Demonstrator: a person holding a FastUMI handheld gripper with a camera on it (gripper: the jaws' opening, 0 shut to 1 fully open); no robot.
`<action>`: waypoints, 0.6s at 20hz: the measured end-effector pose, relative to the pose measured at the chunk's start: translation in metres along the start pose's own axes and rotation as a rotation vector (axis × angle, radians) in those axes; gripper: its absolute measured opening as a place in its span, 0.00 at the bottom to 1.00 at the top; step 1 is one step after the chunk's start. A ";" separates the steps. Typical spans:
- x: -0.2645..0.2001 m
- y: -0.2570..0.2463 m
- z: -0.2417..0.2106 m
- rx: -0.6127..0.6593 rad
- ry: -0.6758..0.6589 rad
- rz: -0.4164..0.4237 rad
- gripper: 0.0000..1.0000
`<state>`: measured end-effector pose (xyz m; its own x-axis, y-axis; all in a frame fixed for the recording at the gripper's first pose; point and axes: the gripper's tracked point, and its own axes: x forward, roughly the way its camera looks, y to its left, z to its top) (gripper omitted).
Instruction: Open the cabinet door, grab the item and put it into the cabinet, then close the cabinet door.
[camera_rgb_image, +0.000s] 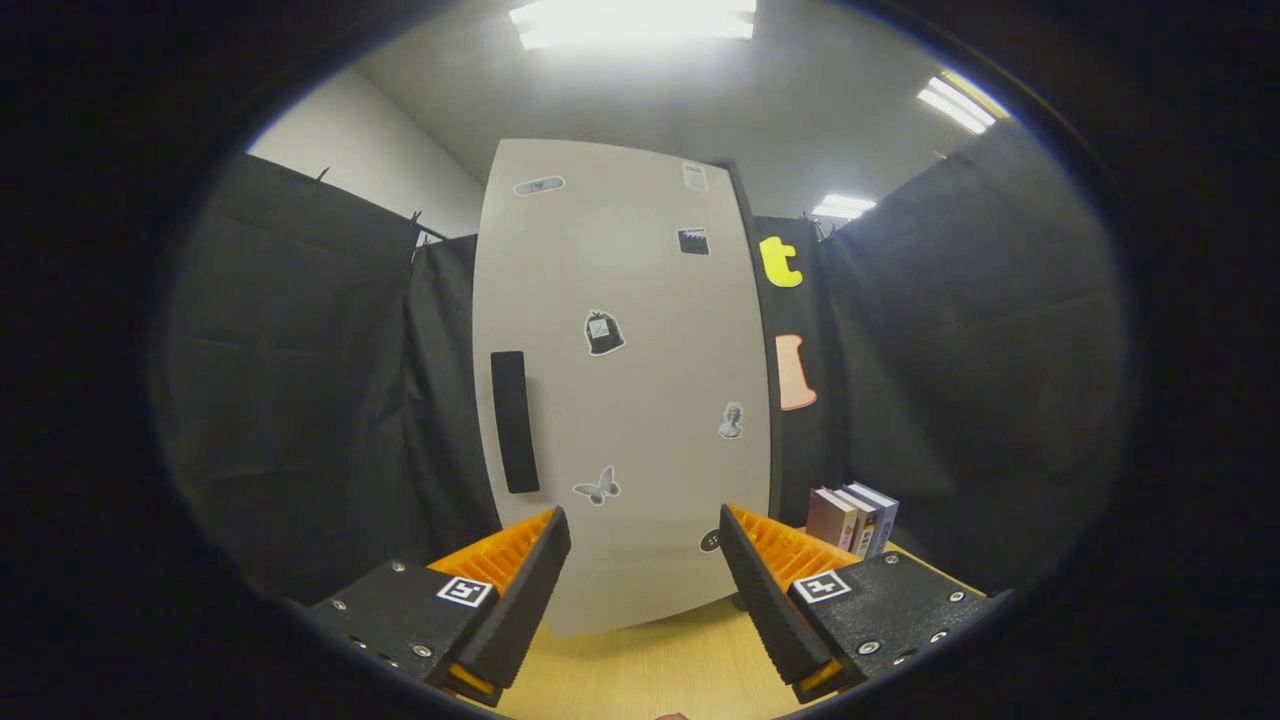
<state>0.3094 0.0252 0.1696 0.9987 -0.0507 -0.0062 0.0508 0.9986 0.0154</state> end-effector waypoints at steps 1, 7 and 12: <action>-0.009 -0.003 -0.001 -0.003 -0.005 -0.003 0.93; -0.063 -0.020 -0.011 -0.011 -0.007 -0.030 0.93; -0.093 -0.027 -0.024 -0.014 -0.015 -0.047 0.93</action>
<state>0.2154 0.0036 0.1459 0.9952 -0.0974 0.0082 0.0974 0.9952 0.0016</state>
